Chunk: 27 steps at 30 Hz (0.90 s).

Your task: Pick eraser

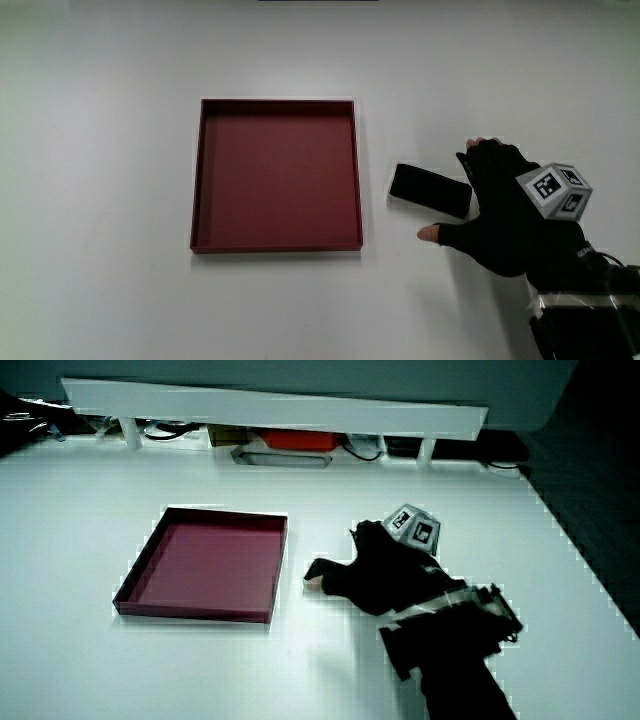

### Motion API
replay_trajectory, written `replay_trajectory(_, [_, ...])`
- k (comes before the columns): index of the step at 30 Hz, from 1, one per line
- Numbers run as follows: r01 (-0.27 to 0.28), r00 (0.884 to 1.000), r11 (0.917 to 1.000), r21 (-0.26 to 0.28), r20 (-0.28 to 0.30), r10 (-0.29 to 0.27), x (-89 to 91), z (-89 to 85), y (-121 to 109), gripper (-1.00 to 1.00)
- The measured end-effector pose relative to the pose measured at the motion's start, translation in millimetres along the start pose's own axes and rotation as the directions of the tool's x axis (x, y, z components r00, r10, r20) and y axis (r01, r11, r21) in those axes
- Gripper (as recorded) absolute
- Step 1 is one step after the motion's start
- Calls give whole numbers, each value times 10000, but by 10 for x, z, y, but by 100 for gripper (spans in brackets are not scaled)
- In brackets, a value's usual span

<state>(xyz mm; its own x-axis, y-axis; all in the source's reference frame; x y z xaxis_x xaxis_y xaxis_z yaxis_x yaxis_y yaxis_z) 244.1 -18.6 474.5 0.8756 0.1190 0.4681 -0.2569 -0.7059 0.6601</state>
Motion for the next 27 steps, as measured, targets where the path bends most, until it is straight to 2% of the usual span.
replay_trajectory(3, [35, 10000, 10000, -67, -34, -35, -6, -21, 89, 0])
replay_trajectory(6, [370, 9993, 9990, -256, 61, -369, 39, -84, 197, 0])
replay_trajectory(8, [337, 9994, 9989, -314, -11, -338, 44, -120, 248, 0])
replay_trajectory(12, [672, 9977, 9962, -558, -18, -674, 113, -220, 366, 0])
replay_trajectory(14, [822, 9966, 9951, -544, 159, -815, 139, -261, 412, 0])
replay_trajectory(16, [753, 9971, 9945, -731, -28, -757, 134, -280, 428, 0])
replay_trajectory(19, [948, 9955, 9929, -720, 67, -946, 187, -324, 468, 0])
replay_trajectory(21, [865, 9962, 9933, -770, 58, -864, 172, -329, 466, 0])
replay_trajectory(23, [955, 9954, 9925, -763, -3, -958, 217, -353, 494, 0])
replay_trajectory(27, [806, 9967, 9948, -621, -33, -809, 190, -351, 476, 0])
